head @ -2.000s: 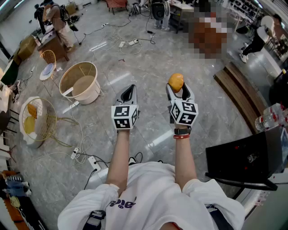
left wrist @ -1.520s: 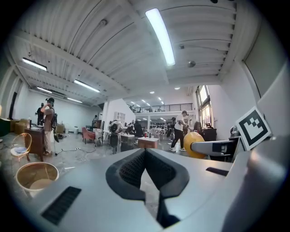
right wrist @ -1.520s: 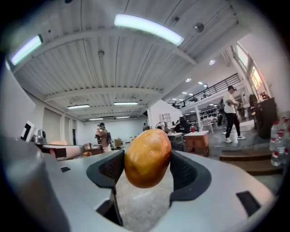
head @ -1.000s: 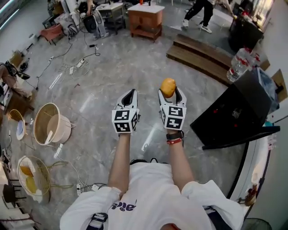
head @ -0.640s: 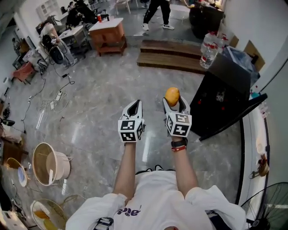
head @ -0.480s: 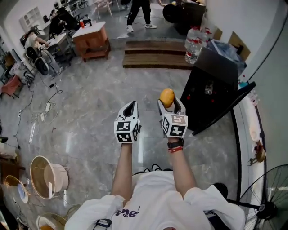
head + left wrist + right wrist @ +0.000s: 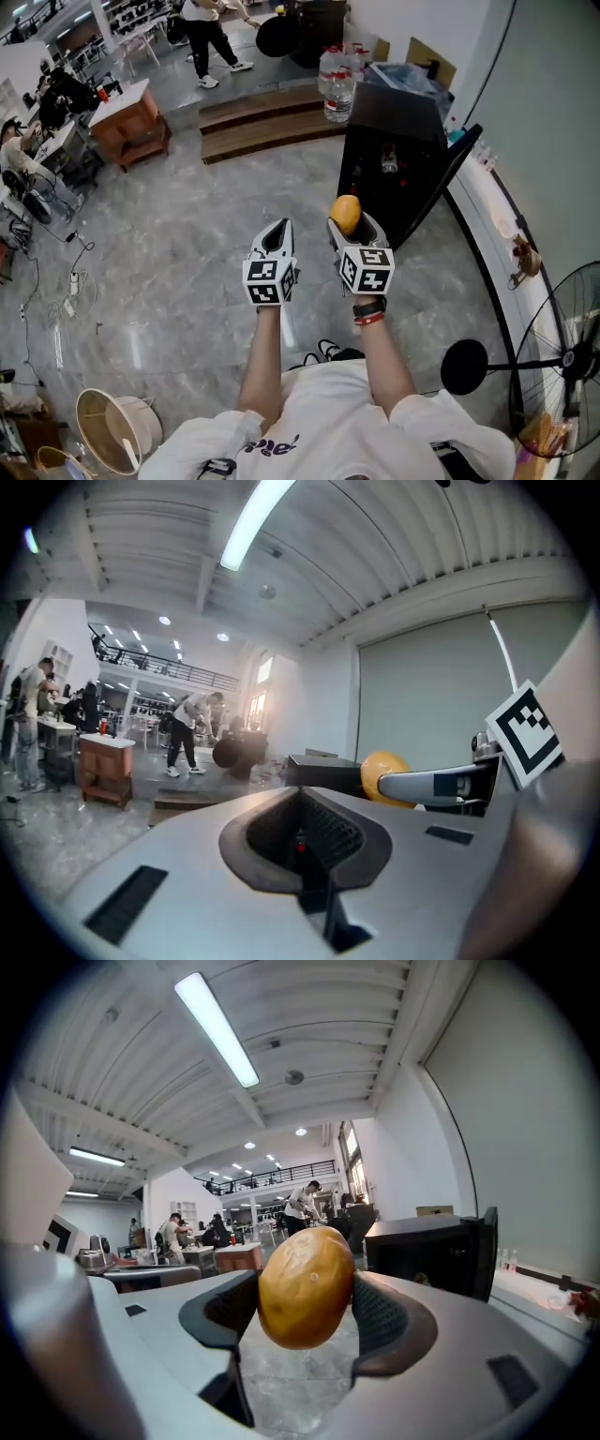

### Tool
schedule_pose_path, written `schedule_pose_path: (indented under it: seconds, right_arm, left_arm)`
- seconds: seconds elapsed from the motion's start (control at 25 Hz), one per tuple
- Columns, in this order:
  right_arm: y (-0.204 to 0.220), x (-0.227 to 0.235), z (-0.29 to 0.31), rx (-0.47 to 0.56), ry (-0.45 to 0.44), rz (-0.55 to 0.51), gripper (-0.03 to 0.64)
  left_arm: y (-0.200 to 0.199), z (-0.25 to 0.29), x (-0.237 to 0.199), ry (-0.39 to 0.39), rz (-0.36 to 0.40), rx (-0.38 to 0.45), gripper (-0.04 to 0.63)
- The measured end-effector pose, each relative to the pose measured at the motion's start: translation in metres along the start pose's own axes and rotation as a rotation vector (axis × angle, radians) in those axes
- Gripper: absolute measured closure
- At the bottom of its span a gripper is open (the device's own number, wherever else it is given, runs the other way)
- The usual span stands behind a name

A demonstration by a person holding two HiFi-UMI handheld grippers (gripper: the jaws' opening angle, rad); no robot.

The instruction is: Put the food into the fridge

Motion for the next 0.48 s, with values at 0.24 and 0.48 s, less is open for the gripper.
schedule_pose_path:
  seconds: [0.24, 0.48]
  right_arm:
    - [0.018, 0.052, -0.024, 0.007, 0.09, 0.038, 0.287]
    - [0.02, 0.091, -0.026, 0.005, 0.124, 0.082, 0.287]
  left_arm:
    - [0.025, 0.028, 0.046, 0.105, -0.004, -0.016, 0.577]
    - [0.028, 0.067, 0.08, 0.187, 0.004, -0.023, 0.577]
Point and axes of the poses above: the fingertips, and each gripper's own axes: z forward along the fingers, x to its right, y out of its underside, the point moved 1 cm from there along -z, backward along the fingers, and after that the axes turned 2 degrees about z, right-handed, at the moved point
